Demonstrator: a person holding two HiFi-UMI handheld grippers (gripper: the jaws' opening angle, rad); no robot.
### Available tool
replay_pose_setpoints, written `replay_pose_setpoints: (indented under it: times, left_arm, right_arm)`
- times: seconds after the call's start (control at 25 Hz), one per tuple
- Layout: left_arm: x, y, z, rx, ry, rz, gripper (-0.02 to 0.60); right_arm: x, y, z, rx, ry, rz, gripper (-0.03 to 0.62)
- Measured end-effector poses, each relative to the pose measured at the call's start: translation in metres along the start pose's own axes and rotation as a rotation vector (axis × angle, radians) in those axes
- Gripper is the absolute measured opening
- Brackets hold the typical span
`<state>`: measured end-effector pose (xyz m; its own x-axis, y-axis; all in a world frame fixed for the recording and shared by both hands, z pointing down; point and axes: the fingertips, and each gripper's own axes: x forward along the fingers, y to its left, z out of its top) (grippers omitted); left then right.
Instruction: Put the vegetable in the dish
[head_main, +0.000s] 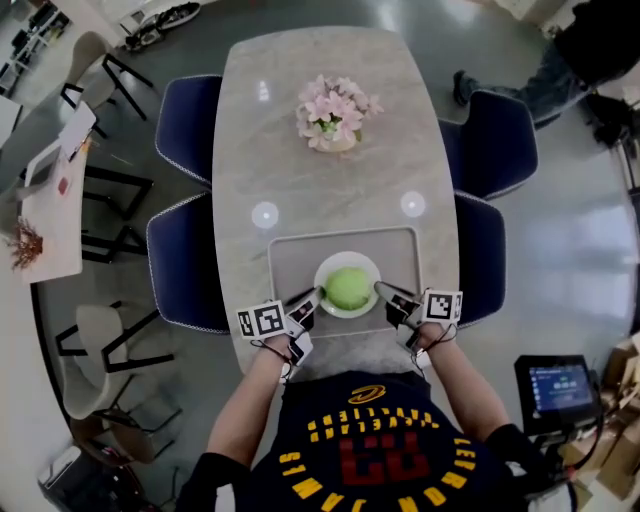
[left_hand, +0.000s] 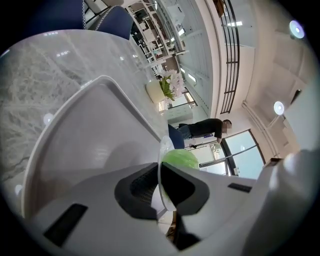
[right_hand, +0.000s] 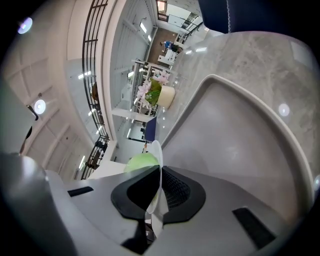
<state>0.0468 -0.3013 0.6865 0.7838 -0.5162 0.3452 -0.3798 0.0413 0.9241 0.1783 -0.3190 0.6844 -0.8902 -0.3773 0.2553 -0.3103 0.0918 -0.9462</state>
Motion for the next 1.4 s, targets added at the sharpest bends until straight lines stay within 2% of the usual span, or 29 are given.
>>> replay_pose_setpoints:
  times: [0.08,0.16,0.28,0.36,0.48,0.68,0.84,1.0,1.2,1.4]
  left_arm:
    - [0.002,0.005,-0.002,-0.007,0.012,0.011,0.018]
    - [0.002,0.009,-0.003,-0.016,0.017,0.018,0.018]
    - [0.003,0.013,-0.003,-0.024,0.021,0.029,0.018]
    - [0.005,0.015,-0.003,-0.026,0.024,0.039,0.018]
    - [0.005,0.018,-0.004,-0.016,0.029,0.057,0.018]
    - [0.005,0.021,-0.004,-0.010,0.038,0.073,0.020]
    - [0.005,0.024,-0.007,-0.005,0.052,0.097,0.021]
    - [0.013,0.035,-0.011,0.034,0.078,0.170,0.029]
    - [0.015,0.042,-0.010,0.061,0.103,0.240,0.034]
    - [0.016,0.047,-0.012,0.100,0.114,0.287,0.034]
  right_arm:
    - [-0.002,-0.007,-0.003,0.025,0.007,-0.038,0.015]
    - [-0.008,-0.019,-0.011,0.102,0.013,-0.133,0.015]
    - [-0.003,-0.017,-0.010,0.099,0.018,-0.120,0.015]
    - [-0.004,-0.021,-0.014,0.160,0.018,-0.154,0.015]
    - [0.003,-0.016,-0.009,0.089,0.025,-0.101,0.015]
    - [0.000,-0.027,-0.018,0.166,0.025,-0.179,0.015]
    - [0.009,-0.019,-0.015,0.096,0.028,-0.113,0.015]
    - [0.004,-0.041,-0.016,0.096,0.051,-0.225,0.015]
    - [0.005,-0.047,-0.017,0.089,0.062,-0.274,0.015]
    - [0.008,-0.054,-0.018,0.038,0.066,-0.299,0.015]
